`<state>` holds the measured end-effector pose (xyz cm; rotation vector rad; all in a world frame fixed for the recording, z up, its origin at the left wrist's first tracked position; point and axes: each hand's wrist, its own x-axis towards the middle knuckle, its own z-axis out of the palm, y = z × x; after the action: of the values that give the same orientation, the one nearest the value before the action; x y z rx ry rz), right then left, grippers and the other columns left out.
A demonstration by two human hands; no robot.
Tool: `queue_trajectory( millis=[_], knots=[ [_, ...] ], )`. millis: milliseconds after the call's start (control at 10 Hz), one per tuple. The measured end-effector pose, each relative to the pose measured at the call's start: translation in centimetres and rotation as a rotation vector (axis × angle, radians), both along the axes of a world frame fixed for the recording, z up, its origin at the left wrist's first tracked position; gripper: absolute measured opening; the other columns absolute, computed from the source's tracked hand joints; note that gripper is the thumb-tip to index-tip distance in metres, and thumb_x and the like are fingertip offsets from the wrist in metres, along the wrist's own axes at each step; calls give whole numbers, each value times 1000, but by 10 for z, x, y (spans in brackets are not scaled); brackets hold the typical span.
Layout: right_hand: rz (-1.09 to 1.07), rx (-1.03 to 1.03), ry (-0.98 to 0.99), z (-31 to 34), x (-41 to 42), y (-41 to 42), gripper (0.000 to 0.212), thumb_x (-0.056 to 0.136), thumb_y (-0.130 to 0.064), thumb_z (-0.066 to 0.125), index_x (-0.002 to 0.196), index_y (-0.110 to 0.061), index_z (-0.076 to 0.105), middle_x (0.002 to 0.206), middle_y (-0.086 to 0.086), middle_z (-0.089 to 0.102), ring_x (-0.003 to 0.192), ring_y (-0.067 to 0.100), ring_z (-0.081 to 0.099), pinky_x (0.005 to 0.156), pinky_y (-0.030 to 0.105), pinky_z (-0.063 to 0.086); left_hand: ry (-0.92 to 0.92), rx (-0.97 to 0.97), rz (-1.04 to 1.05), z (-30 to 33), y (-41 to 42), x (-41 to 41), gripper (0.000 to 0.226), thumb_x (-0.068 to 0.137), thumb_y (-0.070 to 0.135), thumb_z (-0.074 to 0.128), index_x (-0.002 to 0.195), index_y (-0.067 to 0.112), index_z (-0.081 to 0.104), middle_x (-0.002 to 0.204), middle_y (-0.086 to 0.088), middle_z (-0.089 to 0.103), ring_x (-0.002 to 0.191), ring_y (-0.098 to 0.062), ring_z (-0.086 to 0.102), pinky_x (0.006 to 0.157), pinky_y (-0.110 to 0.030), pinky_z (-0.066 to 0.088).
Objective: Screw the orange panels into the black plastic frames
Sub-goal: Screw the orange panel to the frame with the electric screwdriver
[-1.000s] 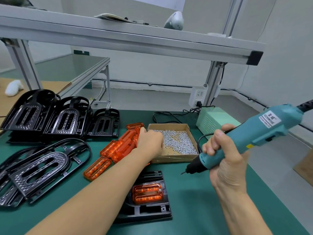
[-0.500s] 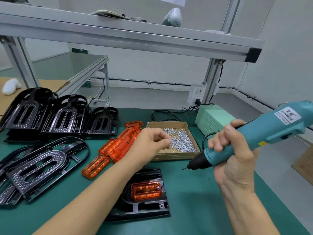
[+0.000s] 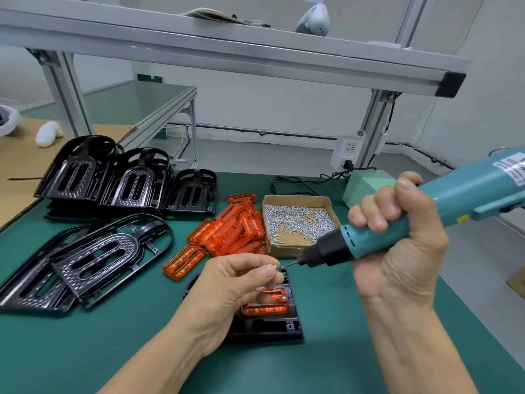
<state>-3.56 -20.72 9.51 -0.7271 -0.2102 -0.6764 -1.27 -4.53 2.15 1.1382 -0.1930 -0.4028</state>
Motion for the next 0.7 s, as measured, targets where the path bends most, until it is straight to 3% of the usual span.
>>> queue_trajectory(
  millis=[700],
  knots=[
    [22,-18,11,-1,-2,7,9,80,-12,50,79,-21,49,49,-9,37,39,5,36,45,18,37,42,-42,-16,-3,0,-11,16,62,16,74,74,7,76,67,-10,67,61,-12,62,52,-22,50]
  ],
)
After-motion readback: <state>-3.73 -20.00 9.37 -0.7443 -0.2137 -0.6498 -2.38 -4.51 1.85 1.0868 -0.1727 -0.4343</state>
